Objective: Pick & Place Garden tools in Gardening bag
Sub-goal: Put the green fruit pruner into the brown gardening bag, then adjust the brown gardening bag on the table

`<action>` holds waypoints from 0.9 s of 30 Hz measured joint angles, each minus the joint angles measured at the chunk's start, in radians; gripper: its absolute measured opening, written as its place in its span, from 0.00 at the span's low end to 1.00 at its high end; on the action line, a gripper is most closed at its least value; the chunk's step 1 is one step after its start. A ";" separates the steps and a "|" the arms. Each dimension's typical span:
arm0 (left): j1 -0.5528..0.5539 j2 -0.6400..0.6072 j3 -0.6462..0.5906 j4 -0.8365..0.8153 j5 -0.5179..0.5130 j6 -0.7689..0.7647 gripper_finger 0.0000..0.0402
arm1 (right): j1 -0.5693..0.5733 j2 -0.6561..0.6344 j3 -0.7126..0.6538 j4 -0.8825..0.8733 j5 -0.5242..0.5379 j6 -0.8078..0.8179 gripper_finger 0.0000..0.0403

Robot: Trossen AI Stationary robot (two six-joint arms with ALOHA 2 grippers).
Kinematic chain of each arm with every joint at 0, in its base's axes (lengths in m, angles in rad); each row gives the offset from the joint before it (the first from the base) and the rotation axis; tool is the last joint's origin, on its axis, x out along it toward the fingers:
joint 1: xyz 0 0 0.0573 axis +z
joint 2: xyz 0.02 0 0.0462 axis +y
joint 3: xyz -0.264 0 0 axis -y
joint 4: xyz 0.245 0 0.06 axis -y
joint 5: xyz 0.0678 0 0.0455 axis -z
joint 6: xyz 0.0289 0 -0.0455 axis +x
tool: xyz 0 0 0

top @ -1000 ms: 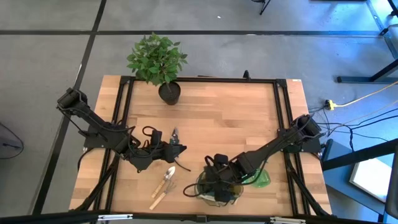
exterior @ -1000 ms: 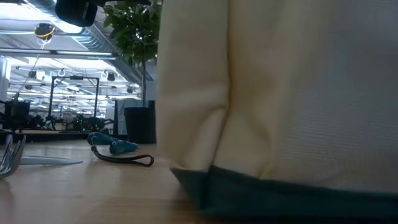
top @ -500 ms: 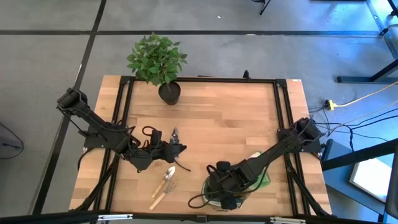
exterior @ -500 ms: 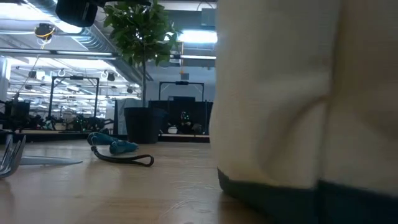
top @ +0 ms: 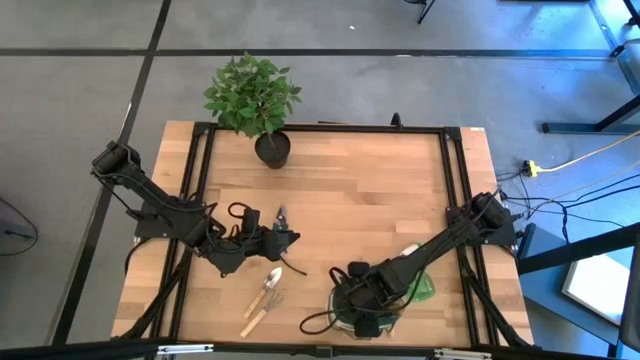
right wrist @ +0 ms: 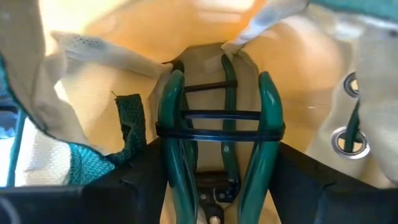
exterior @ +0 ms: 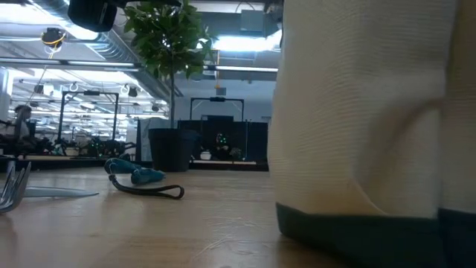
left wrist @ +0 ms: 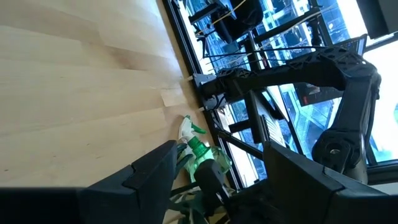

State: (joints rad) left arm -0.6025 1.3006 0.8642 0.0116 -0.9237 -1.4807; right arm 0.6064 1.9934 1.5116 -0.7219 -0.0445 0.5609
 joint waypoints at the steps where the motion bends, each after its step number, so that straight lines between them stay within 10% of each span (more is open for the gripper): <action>1: 0.000 0.000 0.000 0.000 0.000 0.001 0.58 | 0.002 0.000 0.000 0.000 0.000 0.000 0.56; 27: 0.000 0.000 0.000 -0.015 0.000 0.011 0.58 | 0.008 0.005 0.000 0.049 0.017 -0.062 0.63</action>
State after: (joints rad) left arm -0.6025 1.3006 0.8642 -0.0036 -0.9234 -1.4696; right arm 0.6140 1.9980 1.5112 -0.6727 -0.0275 0.4993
